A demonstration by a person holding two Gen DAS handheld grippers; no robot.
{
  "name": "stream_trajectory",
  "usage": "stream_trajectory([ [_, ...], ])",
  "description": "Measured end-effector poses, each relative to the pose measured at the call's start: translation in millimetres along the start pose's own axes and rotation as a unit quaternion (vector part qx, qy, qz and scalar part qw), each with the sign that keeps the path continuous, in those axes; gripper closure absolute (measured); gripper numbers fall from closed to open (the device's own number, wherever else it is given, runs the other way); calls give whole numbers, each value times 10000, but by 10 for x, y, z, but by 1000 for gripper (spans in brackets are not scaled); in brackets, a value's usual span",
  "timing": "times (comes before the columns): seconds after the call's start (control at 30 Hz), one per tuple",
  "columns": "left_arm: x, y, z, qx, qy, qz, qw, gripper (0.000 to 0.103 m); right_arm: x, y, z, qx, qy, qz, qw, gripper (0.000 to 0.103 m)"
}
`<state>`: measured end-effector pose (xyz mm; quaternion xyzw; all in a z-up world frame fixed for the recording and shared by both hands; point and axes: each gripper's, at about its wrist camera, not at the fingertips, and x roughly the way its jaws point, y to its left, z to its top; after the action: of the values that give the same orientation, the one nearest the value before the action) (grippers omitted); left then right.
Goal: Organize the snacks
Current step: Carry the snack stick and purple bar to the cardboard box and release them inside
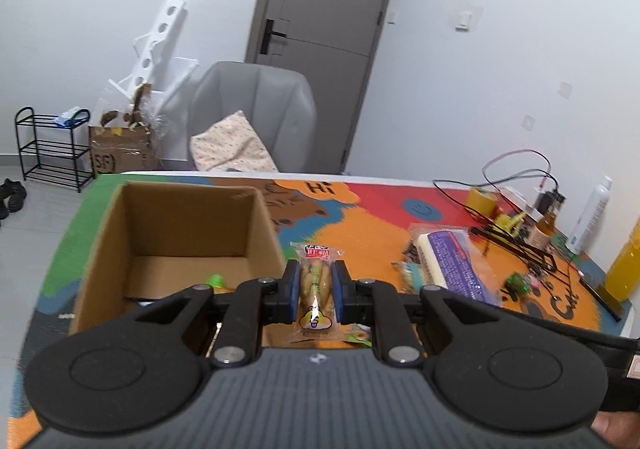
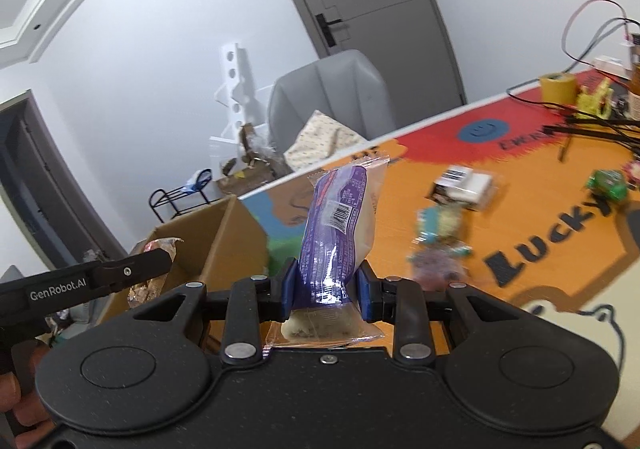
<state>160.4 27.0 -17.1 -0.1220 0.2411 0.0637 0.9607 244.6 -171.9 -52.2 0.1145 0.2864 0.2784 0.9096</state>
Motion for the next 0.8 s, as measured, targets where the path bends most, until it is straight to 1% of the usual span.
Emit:
stream_trajectory([
  [0.27,-79,367,85,-250,-98,363,9990,87,172,354,117,-204,-9,350,9992,74],
  [0.4,-74,534,110,-359,-66,524,9980,87,273,517,140,-292,36,475,9984,74],
  [0.53,-59,656,105,-451,36,577,9973,86,399,648,132,-366,136,609,9974,74],
  [0.57,-63,685,102,-502,54,593,9970,84,420,680,130,-389,152,630,9971,74],
  [0.6,-64,705,107,-540,54,609,9967,83,457,715,130,-423,176,653,9968,74],
  [0.7,-104,783,111,-567,-23,739,9957,83,540,809,136,-486,238,719,9959,74],
  [0.8,-167,855,122,-650,-70,785,9948,83,615,881,141,-526,284,799,9950,74],
])
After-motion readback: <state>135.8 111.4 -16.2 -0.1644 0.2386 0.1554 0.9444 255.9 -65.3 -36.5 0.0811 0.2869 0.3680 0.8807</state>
